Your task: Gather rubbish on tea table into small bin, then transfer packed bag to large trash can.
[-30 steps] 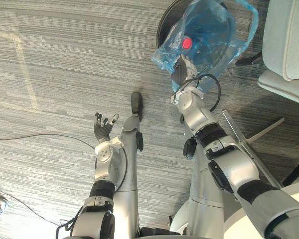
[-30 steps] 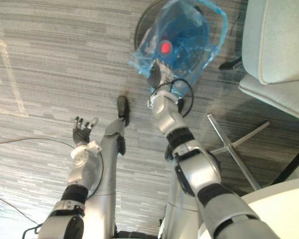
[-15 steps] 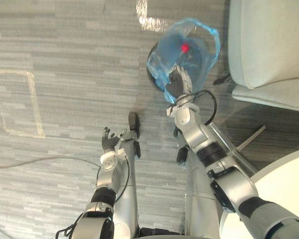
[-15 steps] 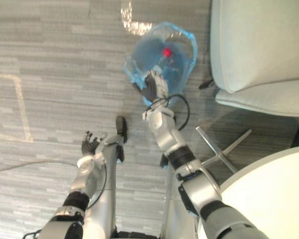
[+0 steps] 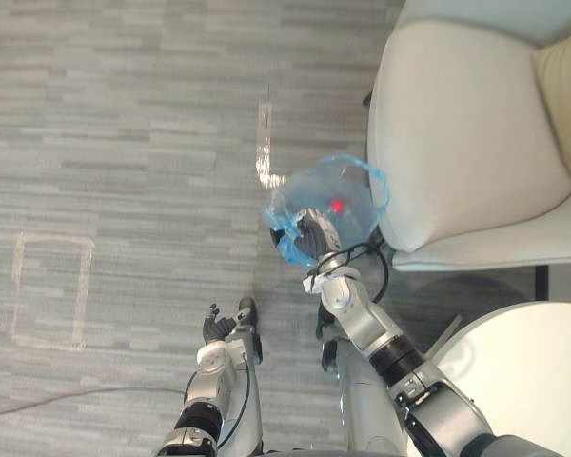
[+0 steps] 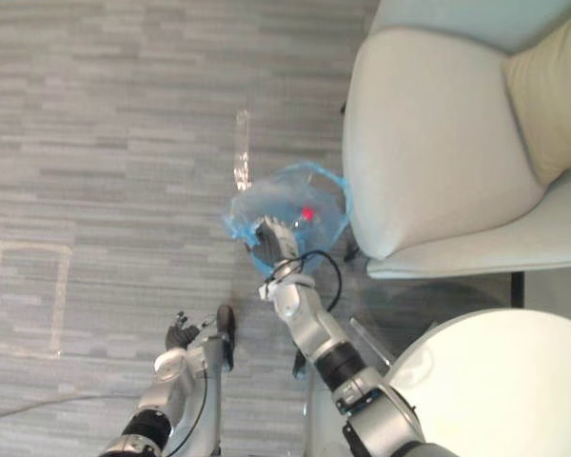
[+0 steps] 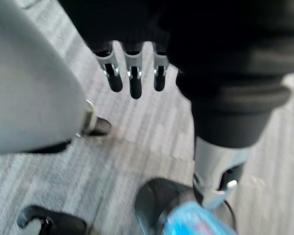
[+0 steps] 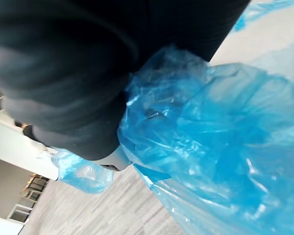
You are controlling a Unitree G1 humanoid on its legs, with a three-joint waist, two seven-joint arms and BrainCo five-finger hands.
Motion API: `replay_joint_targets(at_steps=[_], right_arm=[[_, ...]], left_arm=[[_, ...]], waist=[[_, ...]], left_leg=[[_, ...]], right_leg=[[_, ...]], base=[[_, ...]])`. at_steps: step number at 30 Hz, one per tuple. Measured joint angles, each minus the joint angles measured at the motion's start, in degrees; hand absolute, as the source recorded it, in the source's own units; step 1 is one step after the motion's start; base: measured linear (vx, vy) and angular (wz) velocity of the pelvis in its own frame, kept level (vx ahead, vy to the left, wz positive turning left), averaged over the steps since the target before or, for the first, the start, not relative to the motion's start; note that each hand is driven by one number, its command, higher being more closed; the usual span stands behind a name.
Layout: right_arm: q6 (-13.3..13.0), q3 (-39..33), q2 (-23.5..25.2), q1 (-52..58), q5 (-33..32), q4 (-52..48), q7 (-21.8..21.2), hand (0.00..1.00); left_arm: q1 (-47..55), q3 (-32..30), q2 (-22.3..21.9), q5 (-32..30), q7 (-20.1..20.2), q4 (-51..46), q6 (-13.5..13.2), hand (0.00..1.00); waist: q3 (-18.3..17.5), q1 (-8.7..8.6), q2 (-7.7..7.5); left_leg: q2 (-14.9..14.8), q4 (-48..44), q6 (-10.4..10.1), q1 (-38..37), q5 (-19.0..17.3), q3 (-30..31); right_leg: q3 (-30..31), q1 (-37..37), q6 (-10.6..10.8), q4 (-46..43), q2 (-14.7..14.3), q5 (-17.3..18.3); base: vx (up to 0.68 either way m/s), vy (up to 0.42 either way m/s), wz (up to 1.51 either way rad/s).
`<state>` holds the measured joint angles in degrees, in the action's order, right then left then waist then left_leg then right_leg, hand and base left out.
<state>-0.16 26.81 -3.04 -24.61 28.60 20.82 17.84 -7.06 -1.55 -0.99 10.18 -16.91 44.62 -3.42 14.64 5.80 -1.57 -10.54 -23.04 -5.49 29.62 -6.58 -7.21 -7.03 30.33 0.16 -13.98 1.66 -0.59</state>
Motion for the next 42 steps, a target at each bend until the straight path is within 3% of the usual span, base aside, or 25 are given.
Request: replay_joint_targets(at_steps=[4,7,10,13,18,26,42], right_arm=[[-1.7,1.6,0.7,4.1,-4.4,-0.2,-3.3,1.00],[-2.8,1.5,0.4,5.0,-6.7,-0.2,-5.9,1.00],[-2.8,1.7,-1.6,5.2,-7.4,-0.7,-7.3,1.00],[-2.8,2.1,-5.6,5.8,-10.9,-6.5,-9.8,1.00],[-5.2,2.9,-10.9,5.8,-15.5,-13.8,-12.5,1.00],[-5.9,3.4,-18.7,5.3,-22.3,-19.0,-15.3,1.00],[-6.0,7.8,-19.7,-1.0,-25.4,-20.1,-15.7,1.00]], left_arm=[[1.8,3.7,0.6,-1.2,0.9,1.9,0.2,0.00],[2.2,4.0,1.3,-1.5,1.1,2.2,0.5,0.00],[3.1,5.0,2.6,-0.7,1.0,-1.6,1.0,0.00],[5.4,6.8,4.8,-0.5,1.1,-11.8,1.0,0.00],[8.0,10.8,9.6,-3.3,1.4,-28.0,-0.3,0.00],[8.1,13.5,14.1,-6.8,2.3,-35.0,-1.1,0.00],[3.1,23.6,18.2,-9.0,6.0,-37.1,-1.1,0.00]], waist=[[-4.3,-1.00,-0.60],[-5.2,-2.14,-0.76],[-5.8,-2.58,-0.81],[-7.0,-2.67,-0.99],[-9.4,-2.80,-1.70],[-10.7,-3.73,-1.80],[-11.7,-5.19,-1.90]], left_leg=[[1.1,5.8,-0.8,-7.7,0.7,-0.5],[2.0,9.2,-0.7,-11.8,1.6,-1.0],[2.8,10.9,-0.4,-13.9,2.1,-1.4],[3.6,12.3,-0.3,-17.5,2.1,-1.5],[4.1,13.6,-0.3,-19.9,2.1,-2.0],[4.8,14.4,0.0,-22.1,2.1,-3.4],[5.1,14.9,0.3,-24.3,2.0,-5.1]], right_leg=[[0.3,-7.9,-0.1,6.6,-0.2,-2.5],[1.0,-12.9,0.5,12.1,-0.2,-5.0],[1.3,-15.6,0.8,15.3,0.2,-6.5],[2.2,-19.8,1.3,18.0,0.4,-7.3],[3.3,-21.2,1.4,18.5,0.7,-7.4],[5.1,-22.4,1.9,19.1,1.2,-8.0],[7.3,-23.3,2.0,19.2,1.3,-8.4]], base=[[0.11,0.009,-0.07],[0.09,0.026,-0.06],[0.04,0.034,-0.02],[0.02,0.017,0.01],[-0.01,0.022,-0.09],[-0.01,0.018,-0.09],[-0.02,0.007,-0.07]])
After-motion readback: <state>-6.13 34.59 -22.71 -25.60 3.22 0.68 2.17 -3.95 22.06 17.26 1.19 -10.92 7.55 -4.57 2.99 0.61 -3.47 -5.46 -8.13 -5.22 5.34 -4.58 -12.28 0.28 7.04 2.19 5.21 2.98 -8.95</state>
